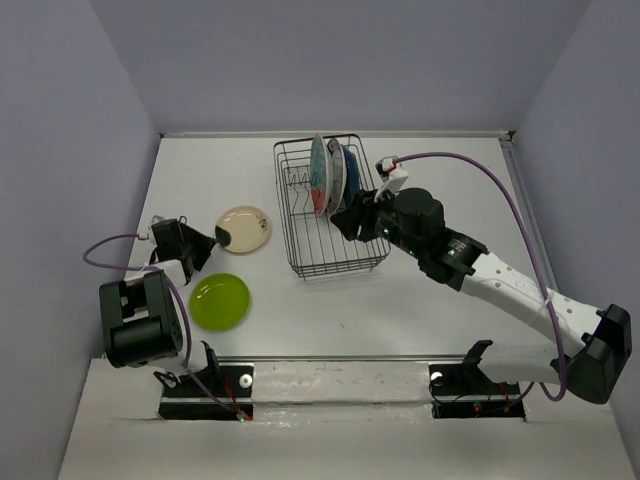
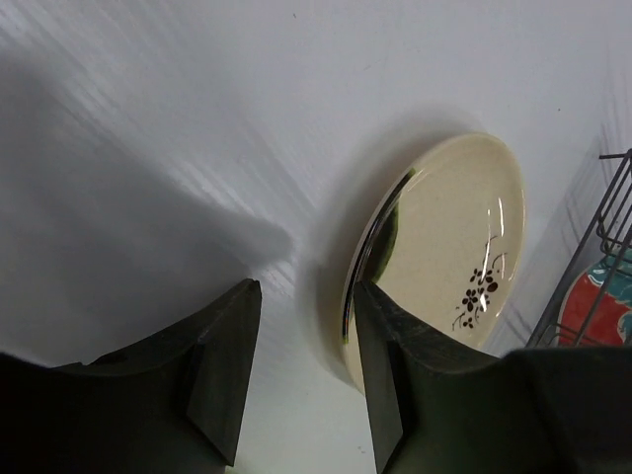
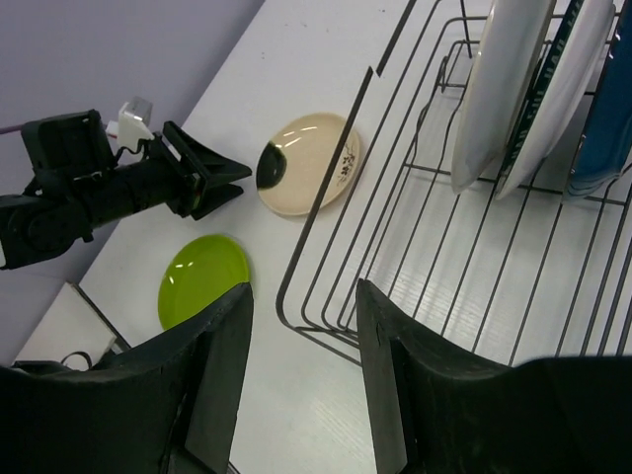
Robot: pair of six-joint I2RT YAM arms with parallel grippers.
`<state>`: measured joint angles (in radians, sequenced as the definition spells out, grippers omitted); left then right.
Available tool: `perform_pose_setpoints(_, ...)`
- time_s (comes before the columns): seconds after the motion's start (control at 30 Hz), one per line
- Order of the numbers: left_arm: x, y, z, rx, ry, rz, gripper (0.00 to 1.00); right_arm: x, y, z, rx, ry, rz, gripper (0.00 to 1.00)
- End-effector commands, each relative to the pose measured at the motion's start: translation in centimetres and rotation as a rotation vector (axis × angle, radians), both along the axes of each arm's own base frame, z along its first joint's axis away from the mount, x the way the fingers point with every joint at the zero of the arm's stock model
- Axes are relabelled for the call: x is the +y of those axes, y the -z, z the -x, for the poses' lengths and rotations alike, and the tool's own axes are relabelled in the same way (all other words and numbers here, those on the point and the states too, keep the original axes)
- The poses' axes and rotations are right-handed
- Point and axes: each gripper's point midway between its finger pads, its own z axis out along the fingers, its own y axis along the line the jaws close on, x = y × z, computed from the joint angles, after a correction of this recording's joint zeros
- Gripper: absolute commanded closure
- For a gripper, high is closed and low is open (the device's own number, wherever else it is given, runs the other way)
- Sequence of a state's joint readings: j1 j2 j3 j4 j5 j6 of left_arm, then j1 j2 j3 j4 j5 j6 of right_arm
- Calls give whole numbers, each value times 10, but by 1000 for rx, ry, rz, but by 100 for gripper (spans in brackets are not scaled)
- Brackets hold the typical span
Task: Load the plates into the dish rack
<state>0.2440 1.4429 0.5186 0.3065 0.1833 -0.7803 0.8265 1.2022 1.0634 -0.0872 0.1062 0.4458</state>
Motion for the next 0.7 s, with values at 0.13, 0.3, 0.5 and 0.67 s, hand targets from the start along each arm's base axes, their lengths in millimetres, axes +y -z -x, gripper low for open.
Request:
perform_pose_setpoints(0.13,-5,-5,-29,-67,57,53,46,9,-29,5,-65,-36,-113,49)
perform_pose_setpoints(0.3,-11,-8,-33,-91,84,70,43,13,-25,4,-56,-44,-106,49)
perform_pose_setpoints(0.5,-19,4,-34,-73,106,88,45,22,-27,4,-55,-64,-117,49)
perform_pose_setpoints(0.67,-27,0,-36,-90,120,95,68,24,-21,3,-44,-68,-107,49)
